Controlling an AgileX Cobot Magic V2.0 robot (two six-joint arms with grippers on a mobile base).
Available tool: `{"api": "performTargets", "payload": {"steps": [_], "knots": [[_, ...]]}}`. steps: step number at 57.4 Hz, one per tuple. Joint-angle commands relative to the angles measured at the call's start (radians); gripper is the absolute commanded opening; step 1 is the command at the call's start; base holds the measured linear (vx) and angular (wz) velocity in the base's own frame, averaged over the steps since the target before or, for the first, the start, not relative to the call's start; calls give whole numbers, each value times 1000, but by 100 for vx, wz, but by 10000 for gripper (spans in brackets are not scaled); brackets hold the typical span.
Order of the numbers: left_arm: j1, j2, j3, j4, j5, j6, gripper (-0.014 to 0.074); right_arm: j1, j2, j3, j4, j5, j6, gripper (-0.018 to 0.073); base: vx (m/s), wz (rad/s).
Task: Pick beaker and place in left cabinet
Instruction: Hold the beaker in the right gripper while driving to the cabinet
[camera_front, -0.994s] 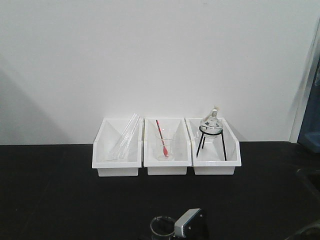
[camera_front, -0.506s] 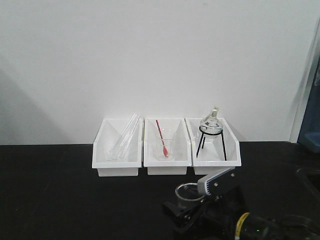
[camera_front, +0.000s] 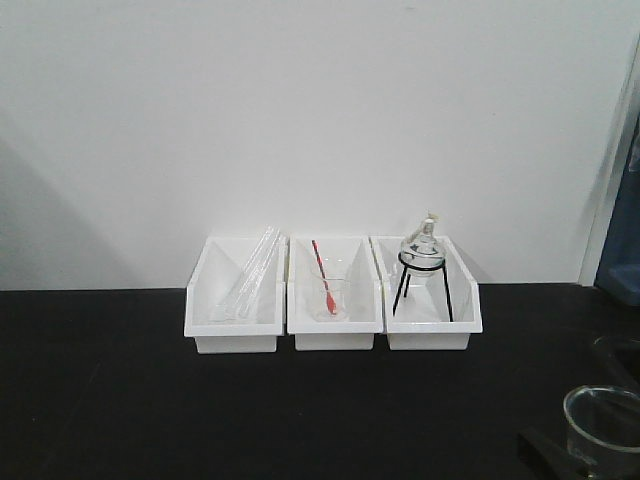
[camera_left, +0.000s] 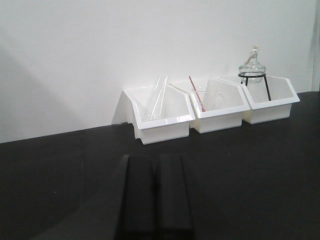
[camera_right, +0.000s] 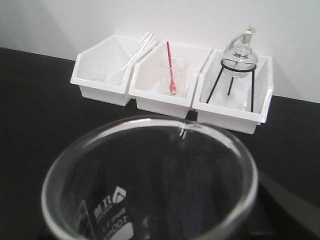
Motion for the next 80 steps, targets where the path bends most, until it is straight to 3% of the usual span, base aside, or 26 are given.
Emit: {"api": "performTargets", "payload": {"steps": [1, 39, 80], "knots": [[-6, -18, 16, -8, -84, -3, 1, -3, -42, -20, 2, -44, -5, -6, 0, 0], [-6, -18, 16, -8, -84, -3, 1, -3, -52, -20, 2, -32, -5, -6, -2, 9], [-6, -18, 16, -8, -84, -3, 1, -3, -52, -20, 2, -32, -6, -6, -10, 40]]}}
